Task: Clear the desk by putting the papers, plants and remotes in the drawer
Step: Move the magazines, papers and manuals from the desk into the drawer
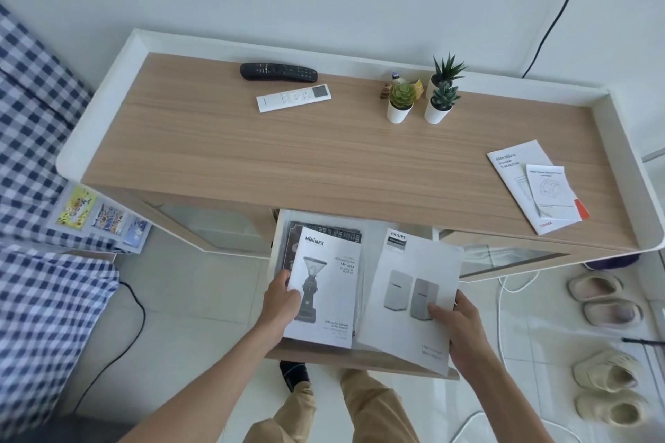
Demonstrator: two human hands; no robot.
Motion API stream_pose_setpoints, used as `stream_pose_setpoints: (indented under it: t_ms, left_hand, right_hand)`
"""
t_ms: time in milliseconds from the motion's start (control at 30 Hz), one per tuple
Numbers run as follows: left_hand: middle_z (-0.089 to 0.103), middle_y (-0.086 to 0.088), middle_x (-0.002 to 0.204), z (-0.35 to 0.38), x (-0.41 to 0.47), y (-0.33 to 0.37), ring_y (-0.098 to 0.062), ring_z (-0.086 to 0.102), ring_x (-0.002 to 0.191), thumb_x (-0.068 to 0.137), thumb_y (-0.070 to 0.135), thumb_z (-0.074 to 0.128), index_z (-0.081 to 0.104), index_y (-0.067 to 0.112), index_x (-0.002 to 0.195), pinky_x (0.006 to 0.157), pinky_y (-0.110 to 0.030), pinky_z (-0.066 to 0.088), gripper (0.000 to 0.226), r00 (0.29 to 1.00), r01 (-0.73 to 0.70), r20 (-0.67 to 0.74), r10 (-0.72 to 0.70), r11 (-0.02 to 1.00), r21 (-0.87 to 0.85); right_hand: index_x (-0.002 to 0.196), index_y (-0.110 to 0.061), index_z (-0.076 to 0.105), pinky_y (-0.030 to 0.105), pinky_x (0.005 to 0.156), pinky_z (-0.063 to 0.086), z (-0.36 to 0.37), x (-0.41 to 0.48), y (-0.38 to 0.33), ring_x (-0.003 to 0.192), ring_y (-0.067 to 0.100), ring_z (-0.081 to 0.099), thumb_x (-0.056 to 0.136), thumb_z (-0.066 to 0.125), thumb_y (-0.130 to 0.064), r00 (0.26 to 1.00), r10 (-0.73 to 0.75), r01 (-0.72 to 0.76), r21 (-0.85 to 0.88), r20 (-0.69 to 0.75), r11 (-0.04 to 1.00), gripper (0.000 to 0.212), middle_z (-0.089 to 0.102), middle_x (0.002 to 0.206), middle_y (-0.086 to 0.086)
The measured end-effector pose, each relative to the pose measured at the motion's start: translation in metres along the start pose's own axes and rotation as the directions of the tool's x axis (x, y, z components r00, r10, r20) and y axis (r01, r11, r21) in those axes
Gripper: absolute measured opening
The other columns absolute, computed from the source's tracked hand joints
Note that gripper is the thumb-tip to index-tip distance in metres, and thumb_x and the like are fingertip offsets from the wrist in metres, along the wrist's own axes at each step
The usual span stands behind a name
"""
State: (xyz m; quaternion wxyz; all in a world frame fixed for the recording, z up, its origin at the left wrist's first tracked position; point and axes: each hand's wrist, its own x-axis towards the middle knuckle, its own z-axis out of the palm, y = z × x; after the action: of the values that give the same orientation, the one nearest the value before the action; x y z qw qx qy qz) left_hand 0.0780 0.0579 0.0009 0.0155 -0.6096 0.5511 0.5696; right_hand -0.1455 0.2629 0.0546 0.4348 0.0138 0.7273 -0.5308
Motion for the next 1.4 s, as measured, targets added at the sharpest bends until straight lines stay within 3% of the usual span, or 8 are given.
stream_pose_setpoints:
  t_ms: [167,400,500,633,767,867,1300,1400]
  left_hand:
    - [0.062,-0.002,0.097,0.013,0.017,0.0,-0.017,0.061,0.083,0.085,-0.004,0.034,0.051,0.018,0.107,0.06,-0.029,0.047,0.036,0.998,0.05,-0.025,-0.05,0.999,0.01]
    - [0.062,-0.004,0.09,0.023,0.027,-0.017,-0.012,0.058,0.067,0.089,0.004,0.047,0.052,0.013,0.099,0.05,-0.027,0.042,0.014,0.989,0.124,-0.098,-0.114,0.987,0.102]
    - [0.062,-0.01,0.101,0.026,0.023,-0.019,-0.024,0.062,0.083,0.087,0.012,0.061,0.05,0.01,0.109,0.062,-0.035,0.052,0.025,0.99,0.079,-0.133,-0.041,0.953,0.292]
    - [0.038,-0.017,0.144,0.033,0.016,-0.024,-0.036,0.051,0.122,0.077,0.013,0.077,0.021,0.011,0.149,0.082,-0.037,0.053,0.091,0.988,-0.06,-0.064,0.14,0.732,0.678]
    - [0.015,-0.016,0.157,0.043,0.021,-0.027,-0.037,0.026,0.14,0.077,0.005,0.075,0.013,0.015,0.153,0.107,-0.041,0.043,0.099,0.929,-0.292,0.157,0.336,0.403,0.867]
    - [-0.001,-0.016,0.161,0.044,0.029,-0.031,-0.038,0.008,0.148,0.076,-0.001,0.071,0.008,0.011,0.154,0.117,-0.047,0.028,0.101,0.877,-0.446,0.365,0.313,0.248,0.86]
    - [0.002,-0.017,0.162,0.023,0.05,-0.025,-0.032,0.012,0.148,0.079,0.017,0.068,0.016,0.009,0.151,0.111,-0.048,0.026,0.089,0.905,-0.384,0.373,0.205,0.016,0.923]
    - [-0.002,-0.017,0.162,0.025,0.043,-0.034,-0.032,0.009,0.149,0.079,0.016,0.067,0.015,0.008,0.152,0.112,-0.049,0.026,0.09,0.912,-0.38,0.374,0.17,0.006,0.925]
  right_hand:
    - [0.106,-0.006,0.064,0.051,0.073,0.058,0.009,0.012,0.012,0.079,0.033,0.072,0.079,0.062,0.004,0.998,0.042,-0.042,-0.005,0.043,0.999,0.028,0.074,0.097,0.019]
    - [0.101,-0.013,0.068,0.037,0.058,0.058,0.018,0.035,0.019,0.074,0.028,0.074,0.074,0.06,0.004,0.994,0.105,-0.104,-0.021,0.037,0.994,0.032,0.076,0.092,0.013]
    - [0.105,-0.014,0.068,0.041,0.063,0.059,0.018,0.042,0.023,0.081,0.032,0.073,0.08,0.056,0.008,0.993,0.11,-0.107,-0.056,0.046,0.993,0.035,0.076,0.096,0.013]
    - [0.104,-0.017,0.068,0.047,0.073,0.061,0.02,0.051,0.029,0.084,0.033,0.073,0.083,0.055,0.008,0.993,0.117,-0.114,-0.111,0.024,0.987,0.035,0.076,0.096,0.011]
    - [0.101,-0.021,0.069,0.041,0.068,0.062,0.021,0.058,0.035,0.078,0.027,0.074,0.082,0.055,0.006,0.992,0.124,-0.119,-0.159,0.017,0.98,0.035,0.078,0.089,0.003]
    - [0.098,-0.025,0.069,0.033,0.058,0.06,0.022,0.063,0.041,0.074,0.021,0.075,0.083,0.056,0.004,0.992,0.129,-0.126,-0.18,0.005,0.976,0.036,0.078,0.086,-0.001]
    - [0.095,-0.028,0.066,0.02,0.047,0.053,0.033,0.069,0.04,0.064,0.008,0.072,0.085,0.057,0.002,0.993,0.113,-0.119,-0.241,-0.041,0.963,0.034,0.076,0.079,-0.012]
    - [0.098,-0.028,0.066,0.027,0.055,0.056,0.034,0.066,0.037,0.073,0.015,0.073,0.085,0.057,0.002,0.994,0.103,-0.109,-0.251,-0.039,0.962,0.034,0.076,0.087,-0.007]
